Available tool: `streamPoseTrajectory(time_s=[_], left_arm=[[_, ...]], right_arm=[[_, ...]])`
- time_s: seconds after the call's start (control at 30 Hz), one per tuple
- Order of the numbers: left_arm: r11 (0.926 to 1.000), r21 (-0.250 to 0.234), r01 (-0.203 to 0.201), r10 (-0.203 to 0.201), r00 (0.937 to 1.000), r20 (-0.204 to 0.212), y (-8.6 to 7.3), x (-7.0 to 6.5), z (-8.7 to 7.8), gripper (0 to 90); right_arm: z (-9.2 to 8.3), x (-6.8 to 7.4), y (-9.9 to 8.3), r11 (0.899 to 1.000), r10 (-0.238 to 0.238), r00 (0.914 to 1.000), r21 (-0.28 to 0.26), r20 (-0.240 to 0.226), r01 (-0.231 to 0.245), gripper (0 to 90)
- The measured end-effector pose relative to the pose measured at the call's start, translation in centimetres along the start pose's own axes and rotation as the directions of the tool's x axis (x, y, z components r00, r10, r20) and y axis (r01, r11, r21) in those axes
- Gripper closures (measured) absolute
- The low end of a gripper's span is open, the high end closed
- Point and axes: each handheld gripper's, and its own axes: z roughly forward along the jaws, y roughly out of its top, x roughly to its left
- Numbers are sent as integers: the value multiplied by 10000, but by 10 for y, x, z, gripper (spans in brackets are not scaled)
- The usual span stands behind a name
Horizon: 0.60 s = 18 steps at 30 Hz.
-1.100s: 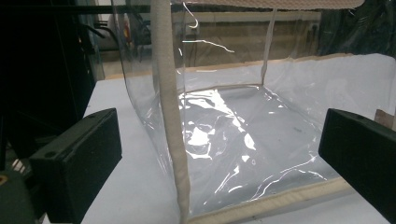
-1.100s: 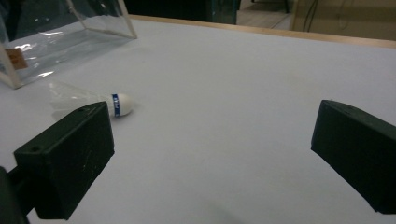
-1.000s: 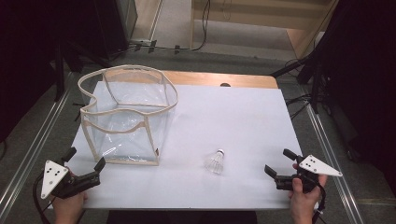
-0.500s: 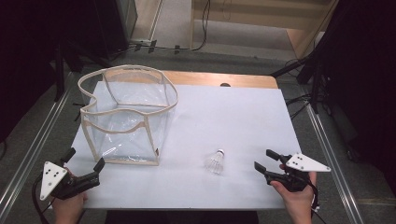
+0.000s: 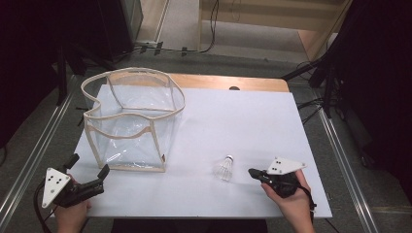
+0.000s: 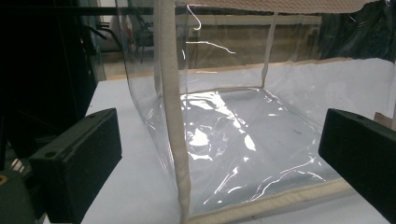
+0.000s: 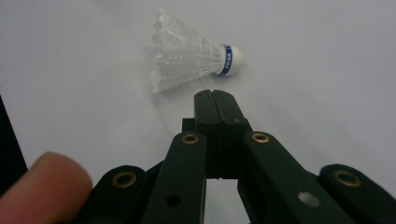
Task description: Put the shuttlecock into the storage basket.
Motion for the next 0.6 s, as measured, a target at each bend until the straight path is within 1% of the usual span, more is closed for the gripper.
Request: streamPoseTrajectory(time_s=[0.03, 0.17, 0.27, 0.3, 0.33, 0.37, 0.4, 0.43, 0.53, 0.6], left_arm=[[10000, 9, -15, 15, 10000, 11, 0, 0, 0, 0], [10000, 28, -60, 60, 10000, -6, 0, -1, 0, 0], [10000, 21, -57, 57, 10000, -3, 0, -1, 0, 0], [10000, 21, -57, 57, 10000, -3, 0, -1, 0, 0], [10000, 22, -58, 58, 10000, 4, 0, -1, 0, 0], [10000, 17, -49, 49, 10000, 6, 0, -1, 0, 0], [10000, 9, -41, 41, 10000, 8, 0, -1, 0, 0], [10000, 4, -42, 42, 10000, 11, 0, 0, 0, 0], [10000, 9, -44, 44, 10000, 11, 0, 0, 0, 0], [10000, 11, -40, 40, 10000, 5, 0, 0, 0, 0]], right_arm=[[9, 2, 2, 9991, -170, 9997, 392, -199, 178, 874], [23, 9, 6, 9943, -522, 9974, 908, -506, 566, 874], [34, 13, 11, 9917, -649, 9956, 1065, -673, 719, 874], [34, 13, 11, 9917, -649, 9956, 1065, -673, 719, 874], [40, 15, 14, 9897, -707, 9945, 1188, -771, 796, 874], [40, 15, 14, 9897, -707, 9945, 1188, -771, 796, 874], [43, 16, 15, 9881, -707, 9944, 1311, -785, 806, 875], [49, 17, 17, 9842, -860, 9931, 1480, -794, 971, 874], [54, 17, 19, 9830, -970, 9915, 1475, -873, 1091, 874], [60, 19, 25, 9816, -1120, 9901, 1457, -844, 1235, 874]])
